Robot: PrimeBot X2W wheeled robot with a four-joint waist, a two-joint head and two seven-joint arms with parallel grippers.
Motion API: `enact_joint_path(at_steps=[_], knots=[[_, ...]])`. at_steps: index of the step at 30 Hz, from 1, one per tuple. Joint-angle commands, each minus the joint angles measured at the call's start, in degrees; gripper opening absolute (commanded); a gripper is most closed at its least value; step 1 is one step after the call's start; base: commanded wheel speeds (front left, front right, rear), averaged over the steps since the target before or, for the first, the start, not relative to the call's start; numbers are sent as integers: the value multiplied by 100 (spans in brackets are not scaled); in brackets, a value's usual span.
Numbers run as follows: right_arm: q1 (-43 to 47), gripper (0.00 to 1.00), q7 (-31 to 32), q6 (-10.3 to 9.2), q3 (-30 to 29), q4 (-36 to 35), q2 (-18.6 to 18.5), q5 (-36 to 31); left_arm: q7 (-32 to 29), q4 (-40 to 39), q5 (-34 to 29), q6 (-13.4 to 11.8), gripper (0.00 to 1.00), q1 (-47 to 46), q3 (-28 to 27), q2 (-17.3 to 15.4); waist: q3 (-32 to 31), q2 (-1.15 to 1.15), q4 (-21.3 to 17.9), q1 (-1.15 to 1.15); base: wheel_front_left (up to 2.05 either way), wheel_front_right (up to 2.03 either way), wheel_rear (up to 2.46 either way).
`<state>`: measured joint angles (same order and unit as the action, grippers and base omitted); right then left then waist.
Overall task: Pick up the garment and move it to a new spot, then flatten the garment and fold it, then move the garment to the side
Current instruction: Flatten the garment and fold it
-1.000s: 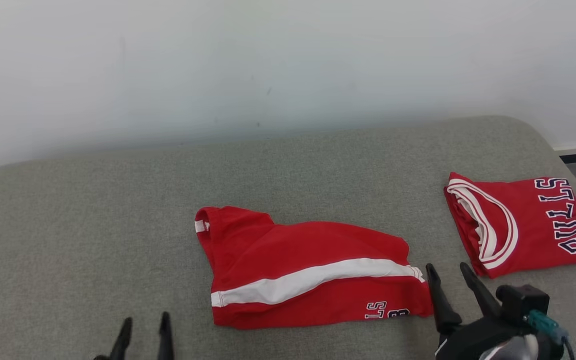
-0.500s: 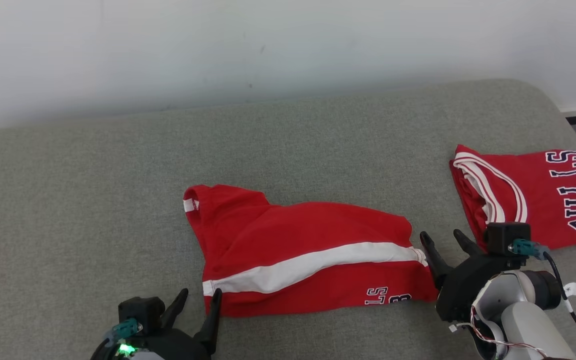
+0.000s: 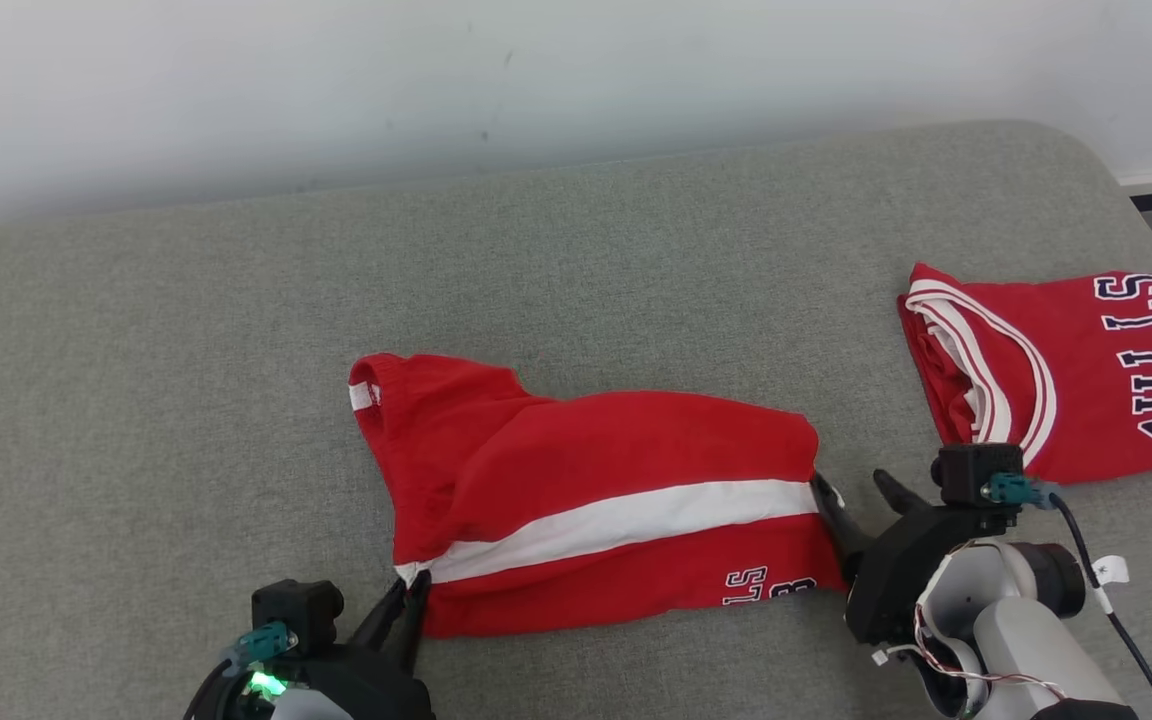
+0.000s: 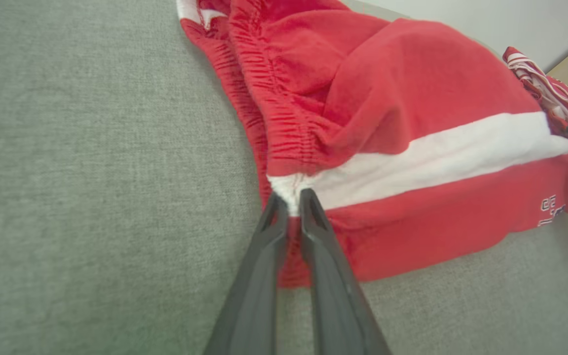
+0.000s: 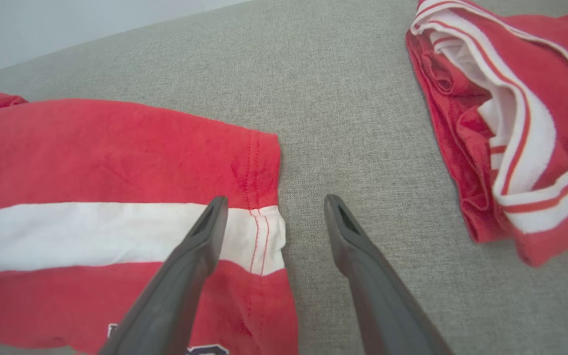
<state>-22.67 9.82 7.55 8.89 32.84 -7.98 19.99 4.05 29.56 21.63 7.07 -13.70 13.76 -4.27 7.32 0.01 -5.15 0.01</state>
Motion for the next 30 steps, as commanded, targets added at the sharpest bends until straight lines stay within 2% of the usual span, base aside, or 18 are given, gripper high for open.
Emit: enact_joint_path(at_steps=[1,11,16,23,24,25,26,29,30], knots=[[-43,100,31,-15,49,49,14,72,31,23,65,19,0,-61,28,-56,-5,-1,1,-1,0,0,0],[-212,100,569,-15,77,274,37,456,186,24,160,41,0,-145,184,-166,94,-1,30,-1,0,0,0],[-316,100,779,-15,-25,547,44,285,208,45,190,34,0,-191,240,-172,144,-1,61,-1,0,0,0],[-373,100,948,-15,179,674,227,324,253,87,244,33,0,-248,293,-185,190,-1,90,-1,0,0,0],[-377,98,925,-14,211,660,245,346,252,92,250,33,0,-255,299,-186,191,-1,92,-1,0,0,0],[-379,78,916,-14,235,651,250,357,251,99,258,33,0,-256,303,-189,189,-1,95,-1,0,0,0],[-378,66,904,-14,260,637,250,358,260,104,265,33,0,-253,305,-192,186,-1,97,-1,0,0,0],[-337,40,854,-14,329,589,238,368,275,127,272,29,0,-252,315,-195,170,-1,103,-1,0,0,0],[-324,24,823,-14,361,555,232,371,286,137,276,26,0,-253,319,-195,161,-1,104,-1,0,0,0]])
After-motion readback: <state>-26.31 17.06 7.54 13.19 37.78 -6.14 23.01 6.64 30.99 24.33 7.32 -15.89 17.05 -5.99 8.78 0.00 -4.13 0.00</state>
